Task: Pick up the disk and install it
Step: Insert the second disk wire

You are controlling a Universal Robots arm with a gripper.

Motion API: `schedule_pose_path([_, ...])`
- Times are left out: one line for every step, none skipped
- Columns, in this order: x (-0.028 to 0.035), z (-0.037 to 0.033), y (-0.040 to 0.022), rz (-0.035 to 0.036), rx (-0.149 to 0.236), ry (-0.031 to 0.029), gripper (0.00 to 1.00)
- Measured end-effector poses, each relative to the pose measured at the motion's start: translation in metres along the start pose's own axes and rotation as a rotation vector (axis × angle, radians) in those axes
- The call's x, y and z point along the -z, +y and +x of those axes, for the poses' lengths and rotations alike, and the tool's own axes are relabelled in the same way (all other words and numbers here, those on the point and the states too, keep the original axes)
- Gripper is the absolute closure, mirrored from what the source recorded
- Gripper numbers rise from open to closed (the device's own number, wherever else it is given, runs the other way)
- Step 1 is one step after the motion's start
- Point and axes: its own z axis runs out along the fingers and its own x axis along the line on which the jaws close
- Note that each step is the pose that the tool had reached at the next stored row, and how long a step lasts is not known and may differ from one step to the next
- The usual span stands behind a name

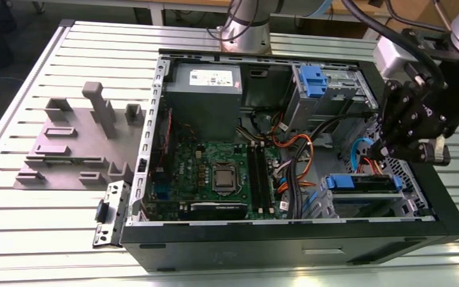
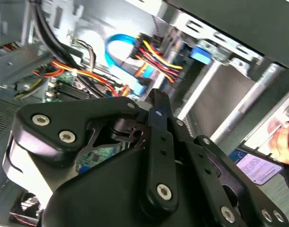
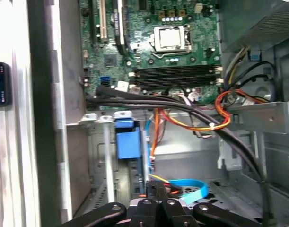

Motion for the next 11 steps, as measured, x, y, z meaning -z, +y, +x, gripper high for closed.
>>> schedule_pose_path([0.0001, -0.0028, 0.0002, 0.0, 0.0, 0.0, 0.89])
schedule_pose_path([0.0009, -0.0045, 0.0004, 0.0001, 0.0, 0.0005, 0.89])
schedule_pose_path([0.0022, -0.0058, 0.0006, 0.0001, 0.0, 0.0011, 0.89])
schedule_pose_path([0.0044, -0.0069, 0.0007, 0.0003, 0.0, 0.0024, 0.89])
schedule_pose_path([0.0065, -0.0077, 0.0009, 0.0003, 0.0, 0.003, 0.89])
schedule_pose_path([0.0086, -0.0085, 0.001, 0.0004, 0.0, 0.0037, 0.89])
schedule_pose_path([0.0101, -0.0094, 0.0011, 0.0004, 0.0, 0.0045, 0.89])
schedule_pose_path([0.0111, -0.0105, 0.0013, 0.0006, 0.0, 0.0056, 0.89])
schedule_pose_path([0.0121, -0.0118, 0.0014, 0.0007, 0.0, 0.0076, 0.89])
schedule_pose_path([0.0131, -0.0131, 0.0016, 0.0009, 0.0, 0.0098, 0.89])
schedule_pose_path([0.0142, -0.0145, 0.0017, 0.0012, 0.0, 0.0119, 0.89])
